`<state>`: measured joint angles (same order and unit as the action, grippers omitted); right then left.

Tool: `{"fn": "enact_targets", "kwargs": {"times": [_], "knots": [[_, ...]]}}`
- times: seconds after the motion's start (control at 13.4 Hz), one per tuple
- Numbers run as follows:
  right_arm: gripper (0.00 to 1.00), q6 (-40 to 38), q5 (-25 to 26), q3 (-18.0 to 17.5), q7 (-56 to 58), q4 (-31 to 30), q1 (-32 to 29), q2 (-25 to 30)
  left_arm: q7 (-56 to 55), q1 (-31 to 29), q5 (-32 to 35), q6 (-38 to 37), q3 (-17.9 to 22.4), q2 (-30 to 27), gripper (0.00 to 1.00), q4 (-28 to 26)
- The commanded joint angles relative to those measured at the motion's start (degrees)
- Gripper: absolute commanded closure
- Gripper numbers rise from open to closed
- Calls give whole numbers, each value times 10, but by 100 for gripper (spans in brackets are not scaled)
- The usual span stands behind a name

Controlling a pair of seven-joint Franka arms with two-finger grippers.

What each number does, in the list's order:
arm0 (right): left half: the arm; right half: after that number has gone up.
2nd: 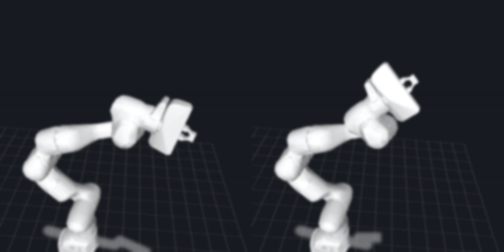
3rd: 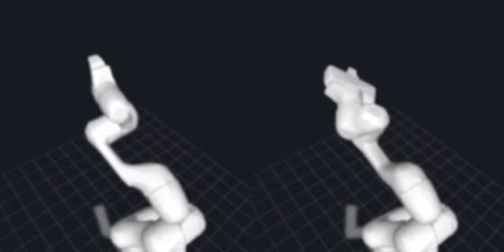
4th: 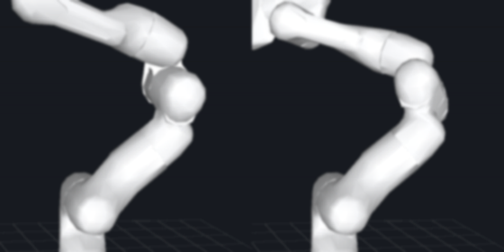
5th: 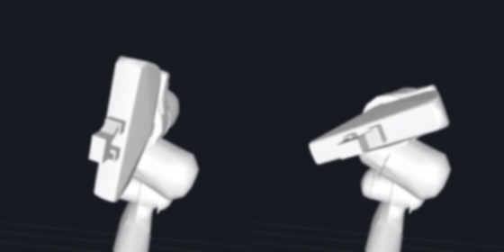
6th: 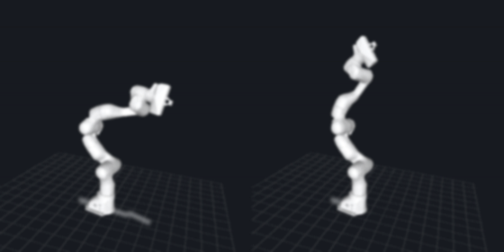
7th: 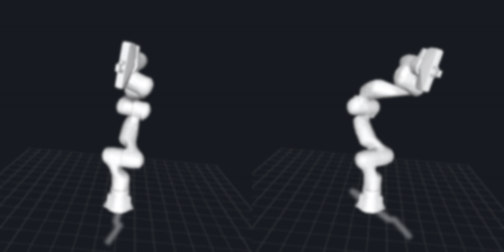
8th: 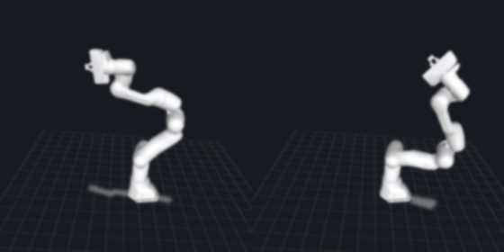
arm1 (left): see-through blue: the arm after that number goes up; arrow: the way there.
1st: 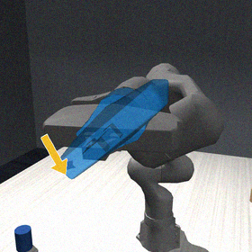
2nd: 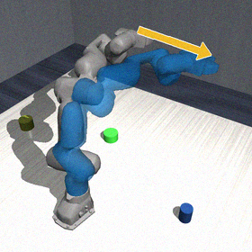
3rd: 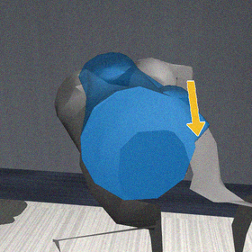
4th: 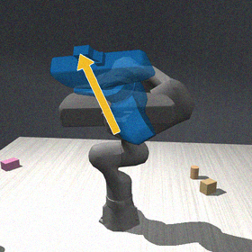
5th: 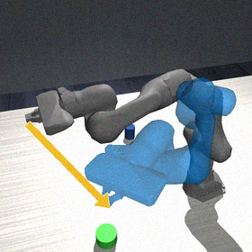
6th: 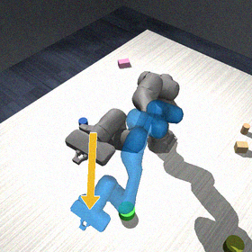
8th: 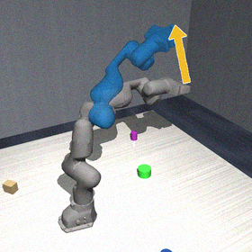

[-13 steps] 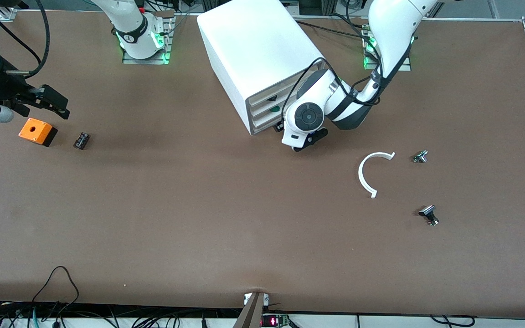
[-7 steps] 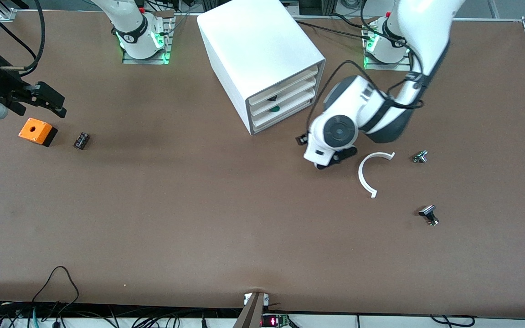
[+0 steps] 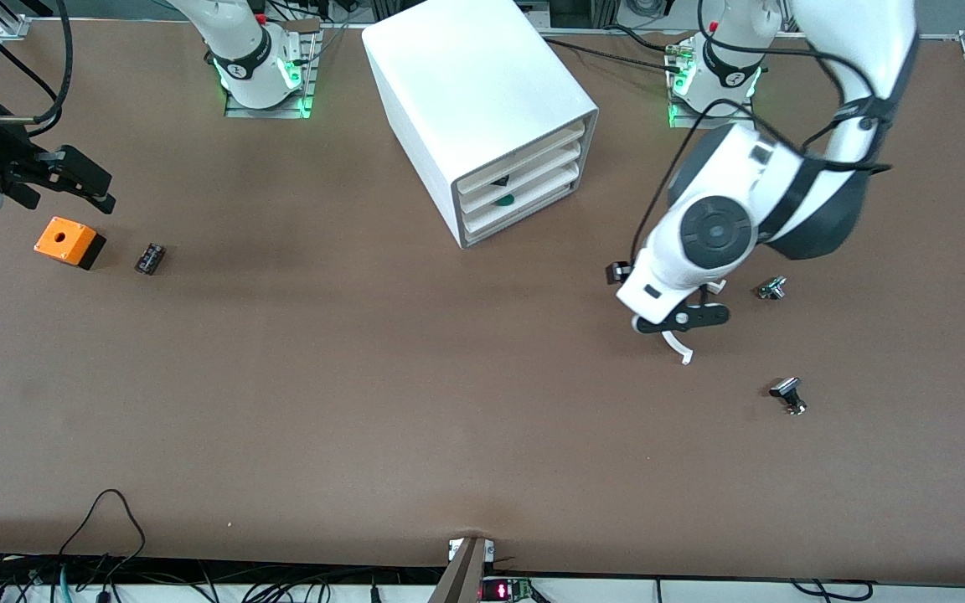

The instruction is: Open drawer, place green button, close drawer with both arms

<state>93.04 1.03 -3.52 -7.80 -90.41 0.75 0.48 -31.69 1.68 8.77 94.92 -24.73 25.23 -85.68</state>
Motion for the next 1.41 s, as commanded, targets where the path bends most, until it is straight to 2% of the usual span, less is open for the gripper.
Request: {"fn": "enact_targets", "kwargs": {"times": [0.0, 0.15, 0.3, 0.37, 0.45, 0.6, 0.67, 0.97, 1.19, 1.34], "knots": [[0, -11, -1, -4, 12, 20, -8, -7, 106, -33, 10, -47, -1, -37, 2, 13], [0, -12, -2, -4, 9, 22, -9, -7, 161, -48, 12, -64, 0, -64, 2, 26], [0, -14, -2, -4, 8, 21, -9, -8, 251, -48, 6, -61, 37, -112, 2, 7], [0, -15, -2, -4, 8, 21, -9, -8, 285, -42, 2, -53, 69, -146, 2, -16], [0, -15, -2, -4, 8, 21, -9, -11, 307, -39, -2, -38, 96, -184, 2, -51], [0, -18, -3, -5, 9, 21, -8, -14, 335, -40, -34, 42, 137, -272, 1, -162], [0, -21, -4, -5, 9, 22, -8, -14, 352, -40, -37, 71, 148, -295, 1, -196], [0, -22, -5, -5, 9, 21, -8, -14, 349, -15, -41, 85, 206, -301, 1, -209], [0, -22, -5, -5, 9, 21, -8, -14, 352, -13, -89, 77, 222, -295, 1, -183], [0, -22, -5, -5, 9, 21, -8, -13, 351, -12, -93, 46, 230, -291, 1, -173]]}}
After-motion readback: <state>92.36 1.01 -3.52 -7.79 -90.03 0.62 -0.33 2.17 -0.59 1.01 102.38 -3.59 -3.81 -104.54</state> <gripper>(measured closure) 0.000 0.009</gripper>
